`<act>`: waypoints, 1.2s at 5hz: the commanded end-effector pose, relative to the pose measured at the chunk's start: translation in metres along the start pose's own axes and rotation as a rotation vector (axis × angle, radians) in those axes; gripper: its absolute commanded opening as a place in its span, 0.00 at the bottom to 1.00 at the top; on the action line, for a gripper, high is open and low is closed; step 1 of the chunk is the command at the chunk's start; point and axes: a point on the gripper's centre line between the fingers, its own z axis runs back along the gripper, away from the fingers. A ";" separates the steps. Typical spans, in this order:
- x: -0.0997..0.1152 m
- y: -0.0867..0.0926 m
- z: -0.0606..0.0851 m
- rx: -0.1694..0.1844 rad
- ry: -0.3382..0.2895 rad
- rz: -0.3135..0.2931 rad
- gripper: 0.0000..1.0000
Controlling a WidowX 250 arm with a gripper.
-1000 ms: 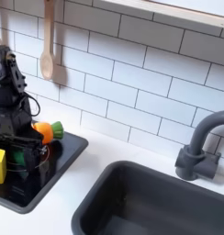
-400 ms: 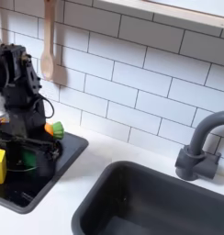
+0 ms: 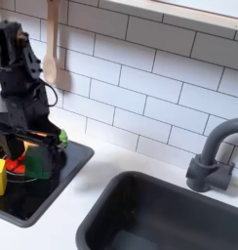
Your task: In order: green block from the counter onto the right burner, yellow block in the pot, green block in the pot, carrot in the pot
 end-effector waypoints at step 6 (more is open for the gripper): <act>-0.051 0.042 0.005 0.053 0.103 0.103 1.00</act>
